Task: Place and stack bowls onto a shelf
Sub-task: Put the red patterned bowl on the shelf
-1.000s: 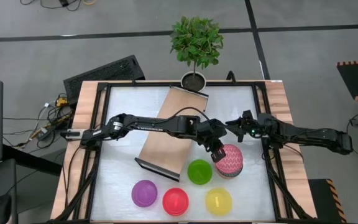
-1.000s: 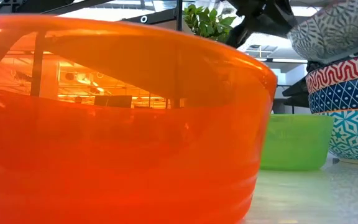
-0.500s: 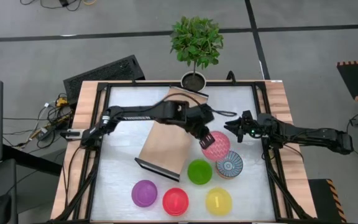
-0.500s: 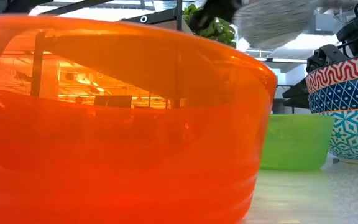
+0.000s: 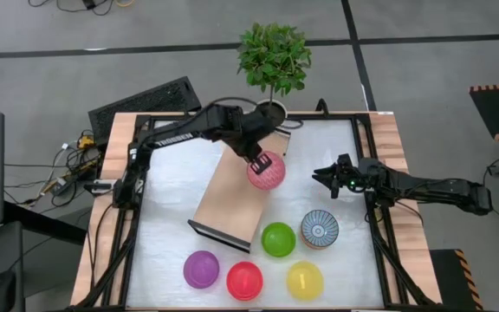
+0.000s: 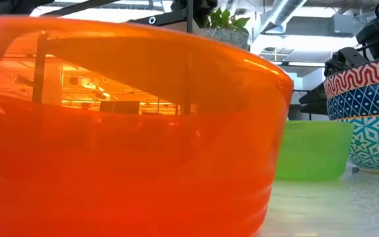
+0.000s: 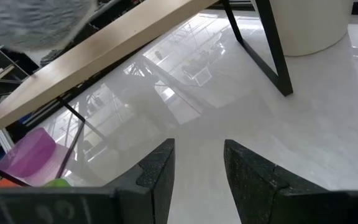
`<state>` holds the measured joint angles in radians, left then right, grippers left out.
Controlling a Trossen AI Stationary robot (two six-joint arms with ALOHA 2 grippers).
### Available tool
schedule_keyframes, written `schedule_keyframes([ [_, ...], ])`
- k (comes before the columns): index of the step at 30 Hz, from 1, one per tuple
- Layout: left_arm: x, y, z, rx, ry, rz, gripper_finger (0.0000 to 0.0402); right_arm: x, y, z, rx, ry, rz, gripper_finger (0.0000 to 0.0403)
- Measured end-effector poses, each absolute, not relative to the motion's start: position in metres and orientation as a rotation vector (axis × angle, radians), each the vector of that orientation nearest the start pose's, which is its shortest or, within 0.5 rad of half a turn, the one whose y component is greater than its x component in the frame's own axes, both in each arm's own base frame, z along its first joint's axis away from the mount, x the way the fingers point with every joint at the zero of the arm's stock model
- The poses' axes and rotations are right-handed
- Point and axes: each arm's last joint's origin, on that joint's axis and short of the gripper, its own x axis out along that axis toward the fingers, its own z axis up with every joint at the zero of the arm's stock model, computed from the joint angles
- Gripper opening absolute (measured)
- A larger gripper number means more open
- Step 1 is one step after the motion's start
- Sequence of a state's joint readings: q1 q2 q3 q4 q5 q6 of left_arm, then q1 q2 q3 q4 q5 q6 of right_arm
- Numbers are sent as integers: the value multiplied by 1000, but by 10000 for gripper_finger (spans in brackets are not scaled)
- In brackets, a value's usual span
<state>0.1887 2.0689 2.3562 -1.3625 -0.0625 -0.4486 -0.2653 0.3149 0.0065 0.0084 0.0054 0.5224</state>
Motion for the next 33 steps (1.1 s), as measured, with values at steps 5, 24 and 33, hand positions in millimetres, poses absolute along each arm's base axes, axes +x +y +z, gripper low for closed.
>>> schedule_keyframes([
  [5,395,93,374,-476,1074,464,0,109,-30,139,554,222,-341,164],
  [24,387,125,364,-473,1122,492,0,109,-30,139,544,224,-339,164],
  [33,387,147,366,-498,1044,538,0,109,-30,139,547,223,-340,164],
])
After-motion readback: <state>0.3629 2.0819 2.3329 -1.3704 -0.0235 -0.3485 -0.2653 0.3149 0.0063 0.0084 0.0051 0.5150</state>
